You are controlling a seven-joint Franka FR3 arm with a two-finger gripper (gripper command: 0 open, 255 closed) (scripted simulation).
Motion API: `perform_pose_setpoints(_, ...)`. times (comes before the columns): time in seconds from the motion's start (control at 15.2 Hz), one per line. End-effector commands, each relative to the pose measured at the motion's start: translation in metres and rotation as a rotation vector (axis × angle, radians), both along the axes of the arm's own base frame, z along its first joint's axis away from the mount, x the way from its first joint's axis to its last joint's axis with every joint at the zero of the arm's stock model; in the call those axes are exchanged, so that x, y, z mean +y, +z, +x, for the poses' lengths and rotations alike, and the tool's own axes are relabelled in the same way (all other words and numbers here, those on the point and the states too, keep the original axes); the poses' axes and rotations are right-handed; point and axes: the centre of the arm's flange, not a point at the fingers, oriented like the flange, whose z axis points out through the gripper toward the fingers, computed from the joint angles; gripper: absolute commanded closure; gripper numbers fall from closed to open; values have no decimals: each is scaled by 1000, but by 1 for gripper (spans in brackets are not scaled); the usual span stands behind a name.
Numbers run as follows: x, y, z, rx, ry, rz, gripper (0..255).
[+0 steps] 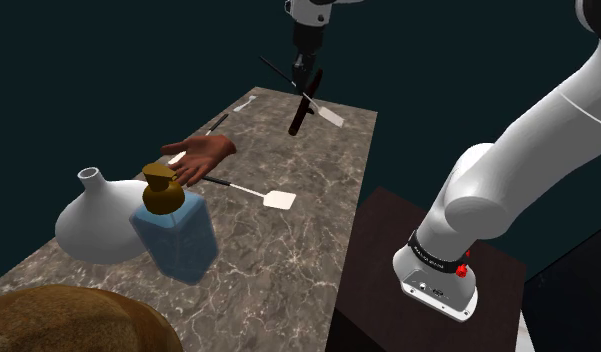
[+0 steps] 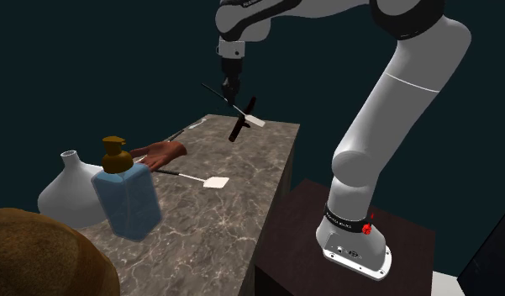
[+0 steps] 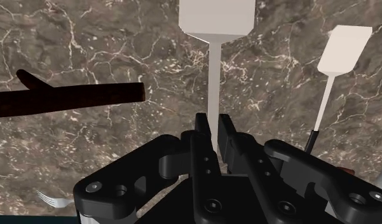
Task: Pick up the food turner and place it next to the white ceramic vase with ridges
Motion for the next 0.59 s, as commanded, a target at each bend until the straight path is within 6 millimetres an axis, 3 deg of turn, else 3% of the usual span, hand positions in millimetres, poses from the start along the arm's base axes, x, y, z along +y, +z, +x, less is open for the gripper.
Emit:
perform_pose_setpoints(0.0, 1, 11, -1, 1, 0, 0, 255)
perform_pose_setpoints(0.53, 1, 53, -1, 1, 0, 0, 255)
